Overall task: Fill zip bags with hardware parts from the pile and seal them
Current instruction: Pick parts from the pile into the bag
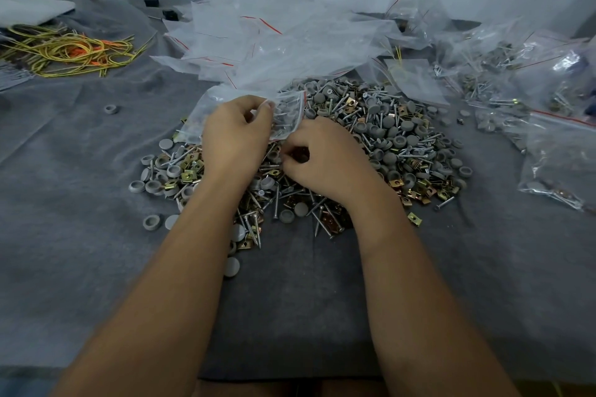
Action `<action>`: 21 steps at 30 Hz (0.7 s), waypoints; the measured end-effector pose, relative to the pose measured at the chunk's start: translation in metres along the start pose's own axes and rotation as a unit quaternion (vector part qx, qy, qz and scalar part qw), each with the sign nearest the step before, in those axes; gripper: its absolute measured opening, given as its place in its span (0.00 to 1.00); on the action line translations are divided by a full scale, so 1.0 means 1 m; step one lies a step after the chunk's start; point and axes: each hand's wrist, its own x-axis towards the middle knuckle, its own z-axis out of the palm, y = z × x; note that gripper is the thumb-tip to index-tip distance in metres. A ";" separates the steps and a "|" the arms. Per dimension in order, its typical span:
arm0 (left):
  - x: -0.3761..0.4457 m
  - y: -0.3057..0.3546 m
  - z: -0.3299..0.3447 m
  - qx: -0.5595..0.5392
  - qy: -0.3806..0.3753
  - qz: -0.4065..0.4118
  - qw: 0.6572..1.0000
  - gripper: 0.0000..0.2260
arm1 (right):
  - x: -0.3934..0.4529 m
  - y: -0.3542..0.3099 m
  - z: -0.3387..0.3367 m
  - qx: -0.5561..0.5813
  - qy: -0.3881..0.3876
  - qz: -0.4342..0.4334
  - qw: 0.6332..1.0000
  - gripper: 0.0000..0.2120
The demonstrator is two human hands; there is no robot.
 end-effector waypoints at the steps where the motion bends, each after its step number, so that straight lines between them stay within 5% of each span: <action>1: 0.000 0.000 0.000 -0.001 -0.001 0.001 1.000 0.09 | 0.000 0.000 0.000 -0.001 0.003 0.001 1.000 0.07; 16: -0.002 0.002 -0.001 -0.015 -0.018 0.000 1.000 0.08 | 0.002 0.003 0.004 -0.006 0.003 0.004 1.000 0.07; 21: -0.003 0.005 -0.002 0.002 -0.001 -0.012 1.000 0.10 | 0.001 0.002 0.004 0.064 0.113 0.030 0.991 0.07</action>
